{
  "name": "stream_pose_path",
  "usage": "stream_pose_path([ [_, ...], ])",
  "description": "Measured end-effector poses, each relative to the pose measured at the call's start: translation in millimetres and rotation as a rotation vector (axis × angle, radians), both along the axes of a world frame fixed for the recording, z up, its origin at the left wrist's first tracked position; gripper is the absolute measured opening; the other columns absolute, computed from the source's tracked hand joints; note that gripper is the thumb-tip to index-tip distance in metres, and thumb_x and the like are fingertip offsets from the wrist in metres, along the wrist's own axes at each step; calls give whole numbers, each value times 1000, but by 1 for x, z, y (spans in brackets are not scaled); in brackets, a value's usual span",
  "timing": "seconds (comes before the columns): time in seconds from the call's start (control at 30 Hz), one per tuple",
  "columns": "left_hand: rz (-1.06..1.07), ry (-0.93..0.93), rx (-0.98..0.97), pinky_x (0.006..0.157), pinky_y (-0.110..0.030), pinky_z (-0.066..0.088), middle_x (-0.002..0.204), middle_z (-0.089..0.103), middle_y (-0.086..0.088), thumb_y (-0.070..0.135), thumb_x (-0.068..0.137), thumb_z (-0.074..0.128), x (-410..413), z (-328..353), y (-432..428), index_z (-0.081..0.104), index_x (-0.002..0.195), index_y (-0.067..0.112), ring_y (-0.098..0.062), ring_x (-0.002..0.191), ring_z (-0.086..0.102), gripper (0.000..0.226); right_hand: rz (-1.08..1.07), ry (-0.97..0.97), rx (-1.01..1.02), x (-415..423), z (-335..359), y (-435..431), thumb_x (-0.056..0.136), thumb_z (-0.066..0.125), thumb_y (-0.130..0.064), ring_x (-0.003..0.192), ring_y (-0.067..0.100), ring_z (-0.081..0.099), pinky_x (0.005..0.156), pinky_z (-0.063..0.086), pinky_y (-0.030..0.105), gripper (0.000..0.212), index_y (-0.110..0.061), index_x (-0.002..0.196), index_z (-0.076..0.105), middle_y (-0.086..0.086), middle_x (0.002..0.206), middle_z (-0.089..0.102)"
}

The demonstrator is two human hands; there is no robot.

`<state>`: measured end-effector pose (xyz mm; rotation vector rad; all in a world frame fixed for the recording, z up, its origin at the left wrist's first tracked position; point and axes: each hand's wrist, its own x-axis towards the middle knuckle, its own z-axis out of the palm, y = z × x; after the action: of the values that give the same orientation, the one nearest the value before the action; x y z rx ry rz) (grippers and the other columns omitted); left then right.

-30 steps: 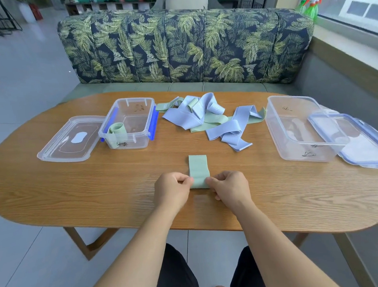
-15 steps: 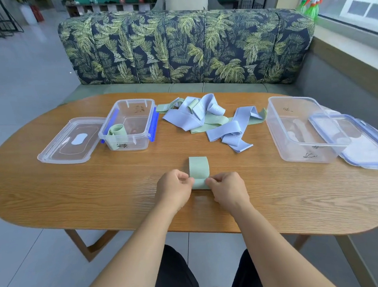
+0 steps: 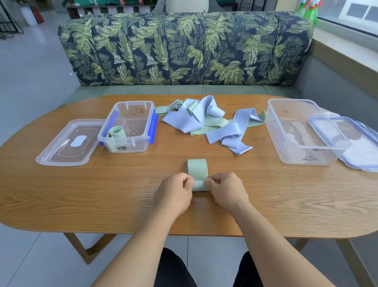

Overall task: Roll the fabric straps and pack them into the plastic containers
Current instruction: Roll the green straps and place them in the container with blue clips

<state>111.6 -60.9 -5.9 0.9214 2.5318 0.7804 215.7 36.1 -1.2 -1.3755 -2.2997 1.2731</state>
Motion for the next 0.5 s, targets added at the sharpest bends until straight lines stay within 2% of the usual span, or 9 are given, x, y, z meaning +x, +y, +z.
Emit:
stream_pose_path([
  [0.1, 6, 21, -14, 75, -36, 50, 86, 67, 0, 34, 97, 45, 2, 1, 0, 65, 88, 17, -25, 85, 61, 28, -92, 19, 68, 0, -1, -5, 90, 57, -35, 89, 21, 62, 74, 50, 32, 20, -23, 102, 68, -3, 88, 67],
  [0.2, 24, 12, -6, 62, -32, 44, 74, 62, -4, 30, 96, 47, 0, 1, 4, 62, 79, 10, -26, 70, 54, 30, -65, -13, 225, 3, -4, -10, 95, 52, -38, 98, 17, 59, 72, 40, 28, 23, -29, 110, 67, -8, 107, 64],
  [0.3, 41, 9, -8, 60, -30, 41, 70, 59, -3, 28, 95, 49, 0, 2, 6, 62, 77, 8, -24, 66, 49, 29, 34, -62, 247, 1, -3, -7, 99, 44, -36, 106, 19, 56, 74, 36, 28, 29, -29, 114, 67, -5, 122, 57],
  [0.4, 34, 17, -13, 70, -33, 48, 85, 65, 3, 32, 96, 49, 0, 3, 6, 66, 86, 17, -23, 83, 60, 25, 108, -82, 240, -3, -2, 1, 99, 42, -32, 104, 20, 56, 75, 42, 29, 31, -23, 109, 70, -2, 120, 57],
  [0.5, 42, 11, 56, 87, -32, 49, 112, 64, 8, 32, 95, 52, -1, 1, 6, 63, 117, 24, -16, 102, 60, 26, 176, -67, 279, -5, -5, 4, 101, 42, -29, 113, 19, 48, 75, 38, 28, 32, -20, 110, 71, -3, 123, 51],
])
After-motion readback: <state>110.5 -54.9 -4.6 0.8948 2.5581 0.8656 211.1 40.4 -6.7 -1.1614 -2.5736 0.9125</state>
